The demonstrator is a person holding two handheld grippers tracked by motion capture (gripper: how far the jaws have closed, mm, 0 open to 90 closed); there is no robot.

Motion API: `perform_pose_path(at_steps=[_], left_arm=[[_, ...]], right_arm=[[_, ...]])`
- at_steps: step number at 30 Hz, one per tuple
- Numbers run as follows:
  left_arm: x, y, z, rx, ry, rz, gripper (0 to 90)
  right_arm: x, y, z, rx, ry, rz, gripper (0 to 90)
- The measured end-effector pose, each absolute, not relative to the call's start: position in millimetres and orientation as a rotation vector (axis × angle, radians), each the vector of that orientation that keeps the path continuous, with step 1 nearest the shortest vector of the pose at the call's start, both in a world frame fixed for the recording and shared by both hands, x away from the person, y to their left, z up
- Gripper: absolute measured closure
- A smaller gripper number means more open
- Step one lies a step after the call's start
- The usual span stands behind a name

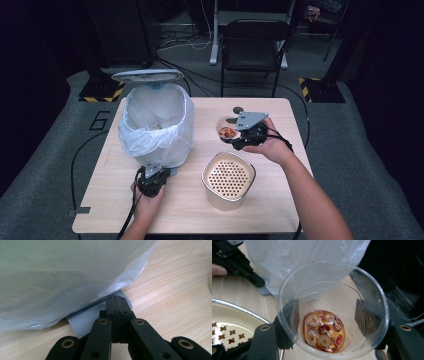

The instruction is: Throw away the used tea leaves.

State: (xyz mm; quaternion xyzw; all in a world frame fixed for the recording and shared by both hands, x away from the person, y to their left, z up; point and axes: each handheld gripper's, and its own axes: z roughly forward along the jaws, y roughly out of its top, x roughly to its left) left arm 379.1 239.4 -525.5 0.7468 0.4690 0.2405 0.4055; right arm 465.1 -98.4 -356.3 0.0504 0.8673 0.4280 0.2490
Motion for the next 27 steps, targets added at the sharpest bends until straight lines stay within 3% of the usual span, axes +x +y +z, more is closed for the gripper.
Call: perform_pose_path(at_steps=[27], left_arm=[[379.0,238.4,-526.3,1.875,1.185,0.61,90.0]], right_arm=[[411.2,-83.0,-373.2,-0.312,2.111,0.829,40.8]])
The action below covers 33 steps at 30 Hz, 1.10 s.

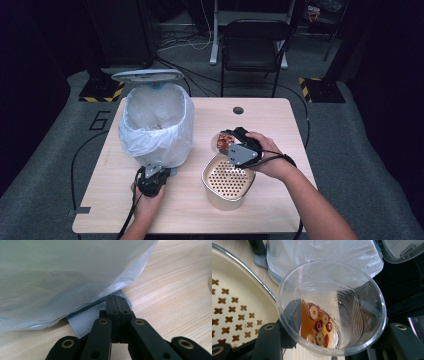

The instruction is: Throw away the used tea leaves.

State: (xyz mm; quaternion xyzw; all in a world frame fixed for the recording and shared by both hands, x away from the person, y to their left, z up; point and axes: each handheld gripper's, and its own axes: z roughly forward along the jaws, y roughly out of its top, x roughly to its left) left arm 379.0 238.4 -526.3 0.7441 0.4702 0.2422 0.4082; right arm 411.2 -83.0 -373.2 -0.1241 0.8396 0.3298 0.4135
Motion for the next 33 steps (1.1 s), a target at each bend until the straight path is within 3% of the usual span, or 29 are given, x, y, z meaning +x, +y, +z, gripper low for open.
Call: perform_pose_path(at_steps=[33], left_arm=[[379.3,239.1,-526.2,1.873,1.185,0.609,90.0]], right_arm=[[364.0,-81.3,-416.5,-0.886,1.552,0.011,46.4]])
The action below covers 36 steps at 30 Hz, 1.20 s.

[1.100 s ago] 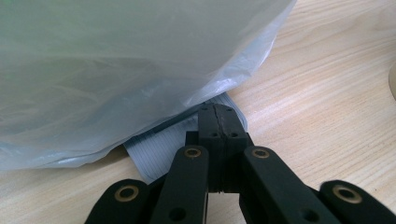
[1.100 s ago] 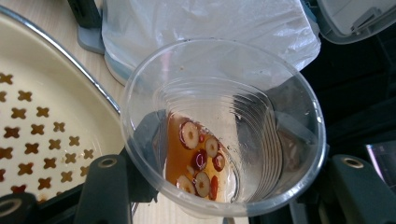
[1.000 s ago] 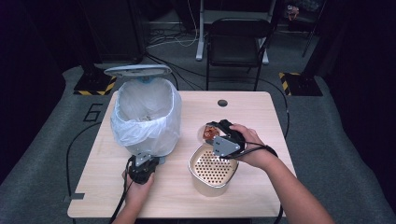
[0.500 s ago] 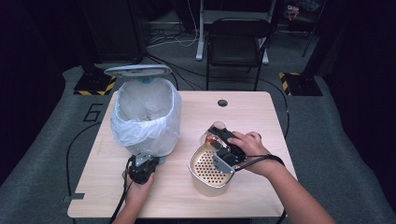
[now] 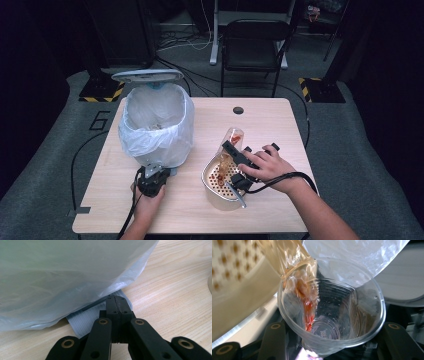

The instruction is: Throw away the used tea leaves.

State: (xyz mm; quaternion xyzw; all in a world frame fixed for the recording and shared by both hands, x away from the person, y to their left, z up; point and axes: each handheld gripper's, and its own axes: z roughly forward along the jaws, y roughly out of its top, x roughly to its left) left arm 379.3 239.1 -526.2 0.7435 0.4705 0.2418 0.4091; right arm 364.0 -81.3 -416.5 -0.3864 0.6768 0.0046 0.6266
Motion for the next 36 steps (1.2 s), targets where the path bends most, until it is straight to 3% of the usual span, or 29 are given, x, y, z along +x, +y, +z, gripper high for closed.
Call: perform_pose_path(at_steps=[5,8,10,18,36], left_arm=[[379.2,238.7,-526.4,1.869,1.187,0.597,90.0],[379.2,239.4,-525.6,1.88,1.185,0.603,90.0],[379.2,239.4,-525.6,1.88,1.185,0.602,90.0],[379.3,239.5,-525.7,1.879,1.185,0.602,90.0],[379.2,239.4,-525.7,1.879,1.186,0.6,90.0]], right_arm=[[363.4,-86.4,-425.2,-0.947,1.435,-0.07,46.4],[363.3,-89.9,-433.8,-0.853,1.433,0.053,46.4],[361.9,-89.7,-425.4,-0.965,1.404,-0.093,46.4],[360.7,-90.3,-436.1,-0.892,1.366,0.027,46.4],[357.0,-89.2,-430.8,-0.937,1.294,-0.043,46.3]])
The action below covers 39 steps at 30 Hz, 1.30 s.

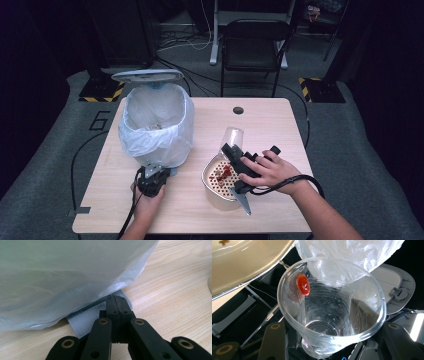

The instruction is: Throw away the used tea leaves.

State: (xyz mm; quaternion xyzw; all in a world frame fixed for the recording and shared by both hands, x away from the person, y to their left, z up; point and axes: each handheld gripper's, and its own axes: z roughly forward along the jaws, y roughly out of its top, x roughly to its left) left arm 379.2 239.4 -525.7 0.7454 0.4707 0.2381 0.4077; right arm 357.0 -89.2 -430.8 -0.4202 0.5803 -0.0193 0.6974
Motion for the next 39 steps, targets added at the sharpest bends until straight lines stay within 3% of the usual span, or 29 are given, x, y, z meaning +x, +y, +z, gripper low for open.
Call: perform_pose_path(at_steps=[19,39], left_arm=[[379.3,239.5,-525.7,1.879,1.186,0.601,90.0],[379.4,239.9,-525.6,1.879,1.186,0.598,90.0]], right_arm=[[355.3,-88.9,-426.5,-0.956,1.31,-0.038,45.9],[377.8,-55.0,-361.2,-0.95,1.889,0.017,46.4]])
